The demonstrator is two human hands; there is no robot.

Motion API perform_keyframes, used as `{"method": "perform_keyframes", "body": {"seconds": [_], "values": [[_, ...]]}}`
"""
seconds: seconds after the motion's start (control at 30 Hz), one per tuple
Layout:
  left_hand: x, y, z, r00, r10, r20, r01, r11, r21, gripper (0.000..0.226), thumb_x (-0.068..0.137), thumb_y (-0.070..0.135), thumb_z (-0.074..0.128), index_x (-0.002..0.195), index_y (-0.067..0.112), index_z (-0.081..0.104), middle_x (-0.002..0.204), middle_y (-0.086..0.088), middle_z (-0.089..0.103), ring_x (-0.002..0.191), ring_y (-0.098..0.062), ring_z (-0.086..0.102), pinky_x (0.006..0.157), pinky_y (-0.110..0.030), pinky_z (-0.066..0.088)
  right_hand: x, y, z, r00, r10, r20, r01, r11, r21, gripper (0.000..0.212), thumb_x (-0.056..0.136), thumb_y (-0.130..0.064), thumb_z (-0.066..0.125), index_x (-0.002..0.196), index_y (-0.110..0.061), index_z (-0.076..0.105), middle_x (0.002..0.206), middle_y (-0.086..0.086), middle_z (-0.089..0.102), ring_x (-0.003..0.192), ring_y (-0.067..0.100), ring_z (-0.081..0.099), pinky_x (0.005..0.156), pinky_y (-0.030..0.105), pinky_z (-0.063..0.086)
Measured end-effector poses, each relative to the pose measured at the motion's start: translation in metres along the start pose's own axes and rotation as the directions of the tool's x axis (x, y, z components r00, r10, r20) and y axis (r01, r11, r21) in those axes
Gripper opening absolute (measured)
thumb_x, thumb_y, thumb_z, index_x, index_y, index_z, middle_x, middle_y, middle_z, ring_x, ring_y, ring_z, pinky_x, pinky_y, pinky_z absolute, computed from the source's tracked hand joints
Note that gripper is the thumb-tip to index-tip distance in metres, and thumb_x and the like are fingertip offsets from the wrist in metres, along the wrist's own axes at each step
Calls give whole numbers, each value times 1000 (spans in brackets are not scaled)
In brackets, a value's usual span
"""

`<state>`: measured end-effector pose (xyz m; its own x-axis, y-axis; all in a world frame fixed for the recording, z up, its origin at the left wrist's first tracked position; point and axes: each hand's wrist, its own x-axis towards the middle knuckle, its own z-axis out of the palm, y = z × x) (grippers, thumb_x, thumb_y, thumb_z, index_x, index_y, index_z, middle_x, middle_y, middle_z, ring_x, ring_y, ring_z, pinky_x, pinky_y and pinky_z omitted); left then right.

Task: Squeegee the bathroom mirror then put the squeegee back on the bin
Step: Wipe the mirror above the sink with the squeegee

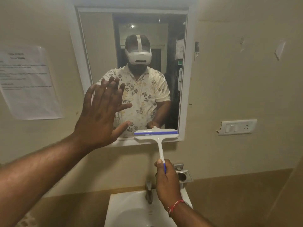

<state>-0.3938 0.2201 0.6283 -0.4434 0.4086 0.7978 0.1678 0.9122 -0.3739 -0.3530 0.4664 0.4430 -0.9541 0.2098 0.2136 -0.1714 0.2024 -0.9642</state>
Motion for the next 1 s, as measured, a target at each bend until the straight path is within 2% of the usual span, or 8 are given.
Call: {"method": "perform_keyframes", "body": {"seconds": [0.2, 0.3, 0.37, 0.53, 0.7, 0.83, 0.97, 1.0], "values": [[-9, -7, -7, 999, -2, -49, 2, 1000, -5, 105, 107, 68, 58, 180, 2, 22, 192, -22, 10, 179, -45, 14, 137, -78, 22, 4, -27, 0, 999, 7, -51, -6, 1000, 2, 40, 98, -68, 49, 97, -34, 69, 61, 0, 64, 60, 16, 63, 69, 37, 56], [-4, -13, -13, 997, -16, -75, 17, 1000, 25, 104, 106, 70, 54, 180, 3, 26, 192, -21, 13, 179, -42, 16, 136, -77, 26, 16, -69, -5, 996, 0, -88, 0, 1000, -4, 40, 101, -63, 52, 90, -30, 71, 70, 5, 70, 67, 12, 67, 63, 14, 50], [8, -20, -22, 995, -29, -97, 32, 999, 35, 105, 105, 72, 52, 181, 6, 23, 193, -18, 11, 179, -40, 16, 136, -76, 27, 27, -103, -9, 996, -47, -81, 48, 999, 18, 33, 106, -57, 51, 88, -35, 67, 76, 0, 70, 74, 6, 66, 60, 9, 42], [51, -37, -47, 988, -32, -152, 40, 998, 51, 109, 104, 71, 62, 183, 9, 19, 193, -16, 9, 180, -40, 12, 137, -76, 25, 57, -170, -11, 980, -185, -70, 192, 974, 119, 42, 104, -65, 47, 91, -32, 69, 70, -9, 68, 70, 14, 64, 73, 37, 52], [82, -50, -73, 978, -28, -205, 54, 991, 120, 107, 106, 74, 58, 180, 5, 27, 192, -20, 12, 179, -42, 12, 139, -75, 22, 78, -246, -13, 963, -260, -70, 268, 952, 147, 38, 109, -57, 47, 97, -31, 72, 79, -8, 75, 76, 15, 71, 76, 40, 59], [96, -53, -84, 976, -21, -216, 56, 986, 158, 107, 107, 77, 51, 181, 5, 25, 192, -21, 10, 180, -42, 9, 138, -75, 23, 89, -293, -18, 956, -282, -77, 290, 945, 150, 37, 110, -56, 45, 111, -30, 72, 105, -7, 75, 98, 13, 71, 93, 46, 60], [103, -53, -89, 975, -21, -219, 59, 984, 168, 108, 108, 79, 49, 182, 6, 22, 193, -20, 8, 180, -41, 8, 138, -75, 24, 99, -325, -27, 949, -302, -94, 314, 935, 165, 39, 111, -54, 45, 101, -25, 69, 92, 4, 73, 74, 18, 66, 60, 34, 56], [104, -53, -90, 976, -23, -217, 62, 983, 173, 108, 107, 79, 48, 182, 6, 21, 193, -19, 7, 180, -41, 8, 138, -75, 23, 101, -330, -28, 949, -303, -91, 314, 937, 154, 40, 112, -55, 44, 101, -25, 68, 93, 5, 72, 75, 21, 67, 57, 34, 56]]}}
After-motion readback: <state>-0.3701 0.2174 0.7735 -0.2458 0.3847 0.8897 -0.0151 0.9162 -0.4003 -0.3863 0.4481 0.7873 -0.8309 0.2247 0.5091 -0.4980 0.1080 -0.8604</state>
